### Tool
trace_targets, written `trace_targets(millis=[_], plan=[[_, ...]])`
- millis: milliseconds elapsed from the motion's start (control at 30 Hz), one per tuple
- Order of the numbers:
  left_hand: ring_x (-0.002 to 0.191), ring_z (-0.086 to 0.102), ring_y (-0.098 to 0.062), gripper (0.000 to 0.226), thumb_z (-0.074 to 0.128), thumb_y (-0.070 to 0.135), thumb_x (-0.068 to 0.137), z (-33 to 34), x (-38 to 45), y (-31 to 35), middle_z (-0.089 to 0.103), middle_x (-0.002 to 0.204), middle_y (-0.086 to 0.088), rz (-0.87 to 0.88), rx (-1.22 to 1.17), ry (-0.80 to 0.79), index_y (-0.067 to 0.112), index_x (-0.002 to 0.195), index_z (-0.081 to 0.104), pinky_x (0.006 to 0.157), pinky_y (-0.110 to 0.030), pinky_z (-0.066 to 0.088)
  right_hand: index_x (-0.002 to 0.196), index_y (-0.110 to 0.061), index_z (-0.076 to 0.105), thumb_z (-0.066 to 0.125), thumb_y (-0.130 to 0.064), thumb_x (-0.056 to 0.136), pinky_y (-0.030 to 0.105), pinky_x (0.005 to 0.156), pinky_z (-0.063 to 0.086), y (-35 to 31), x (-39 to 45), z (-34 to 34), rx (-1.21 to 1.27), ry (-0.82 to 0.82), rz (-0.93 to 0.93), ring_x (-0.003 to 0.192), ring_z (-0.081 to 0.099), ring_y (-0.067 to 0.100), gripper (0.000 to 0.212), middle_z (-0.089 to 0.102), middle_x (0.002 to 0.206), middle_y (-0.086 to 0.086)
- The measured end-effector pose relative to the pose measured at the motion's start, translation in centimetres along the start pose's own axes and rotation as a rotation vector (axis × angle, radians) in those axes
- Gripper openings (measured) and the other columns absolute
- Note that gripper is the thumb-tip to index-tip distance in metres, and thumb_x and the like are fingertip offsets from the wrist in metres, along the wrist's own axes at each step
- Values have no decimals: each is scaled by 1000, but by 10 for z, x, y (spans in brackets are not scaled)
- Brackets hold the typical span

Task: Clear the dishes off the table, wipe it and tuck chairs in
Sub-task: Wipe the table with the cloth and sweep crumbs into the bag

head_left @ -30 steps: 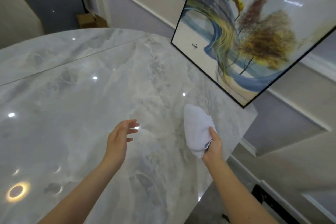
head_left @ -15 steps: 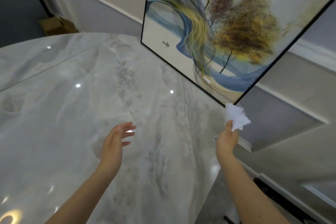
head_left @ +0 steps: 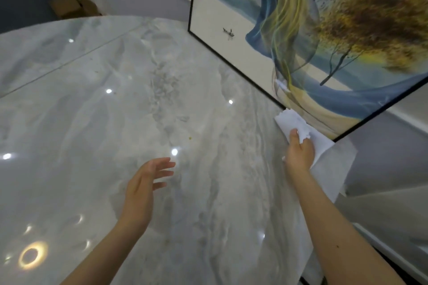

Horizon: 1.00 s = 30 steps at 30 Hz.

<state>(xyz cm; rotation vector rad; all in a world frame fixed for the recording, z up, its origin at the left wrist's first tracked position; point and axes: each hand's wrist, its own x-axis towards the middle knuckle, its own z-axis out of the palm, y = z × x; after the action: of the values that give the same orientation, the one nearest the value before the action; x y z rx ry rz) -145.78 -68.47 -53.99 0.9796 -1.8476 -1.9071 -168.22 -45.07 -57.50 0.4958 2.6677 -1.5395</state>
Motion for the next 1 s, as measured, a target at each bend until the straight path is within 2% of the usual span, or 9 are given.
trace_targets(millis=[100, 300, 400, 467, 533, 700, 767, 833, 1000], plan=[[87, 68, -17, 53, 37, 60, 73, -3, 6, -2, 73, 95, 7, -1, 15, -8, 22, 94, 67, 75, -32, 50, 122, -10, 56, 37, -52, 91, 43, 89, 52, -7, 3, 8, 134, 1, 75, 99, 62, 35, 55, 65, 102, 12], [82, 68, -15, 55, 37, 59, 73, -10, 17, -2, 73, 95, 7, 13, 2, -2, 19, 95, 67, 74, -31, 51, 140, -13, 39, 34, -33, 101, 17, 95, 33, -31, -1, 19, 410, 46, 61, 111, 43, 7, 44, 45, 121, -6], [81, 68, -15, 55, 37, 59, 73, -15, 22, -2, 74, 93, 7, 22, -9, -2, 18, 94, 67, 71, -26, 52, 131, -9, 48, 34, -34, 101, 5, 63, 42, -35, 10, 31, 268, -22, 57, 78, 53, 8, 42, 53, 109, 4], [80, 68, -14, 57, 36, 60, 72, -19, 24, -3, 74, 91, 7, 19, -12, -4, 17, 94, 67, 69, -22, 52, 127, -5, 51, 35, -36, 100, 9, 40, 36, -36, 20, 38, 116, -50, 67, 61, 47, 8, 44, 55, 94, 10], [80, 68, -13, 59, 35, 61, 72, -23, 25, -5, 74, 90, 8, 11, -4, -2, 17, 94, 67, 69, -21, 53, 120, 0, 56, 35, -36, 98, 8, 33, 32, -34, 26, 42, 0, -100, 15, 58, 49, 13, 46, 55, 74, 11], [79, 68, -15, 52, 37, 56, 74, -32, 25, -10, 74, 90, 6, -12, -20, 19, 18, 92, 68, 72, -29, 52, 128, -6, 50, 36, -40, 97, 16, 52, 35, -41, 28, 42, -35, -184, 71, 56, 50, 17, 49, 50, 49, 12], [79, 68, -15, 45, 36, 49, 81, -35, 25, -10, 74, 89, 7, -22, -26, 31, 18, 91, 68, 71, -28, 52, 132, -10, 47, 39, -42, 96, 20, 58, 38, -45, 23, 45, 23, -228, 136, 61, 51, 20, 49, 55, 57, 13], [79, 67, -15, 46, 31, 44, 85, -36, 23, -8, 74, 87, 7, -38, -36, 51, 17, 91, 68, 68, -25, 53, 127, -12, 48, 43, -42, 95, 21, 58, 38, -48, 11, 51, 39, -260, 168, 61, 50, 22, 44, 52, 67, 13], [82, 67, -19, 46, 26, 35, 102, -47, 15, 2, 74, 85, 5, -62, -70, 147, 17, 92, 68, 75, -35, 51, 118, -3, 54, 41, -37, 97, 23, 54, 39, -60, -37, 70, -40, -382, 133, 44, 50, 17, 41, 46, 43, 10]])
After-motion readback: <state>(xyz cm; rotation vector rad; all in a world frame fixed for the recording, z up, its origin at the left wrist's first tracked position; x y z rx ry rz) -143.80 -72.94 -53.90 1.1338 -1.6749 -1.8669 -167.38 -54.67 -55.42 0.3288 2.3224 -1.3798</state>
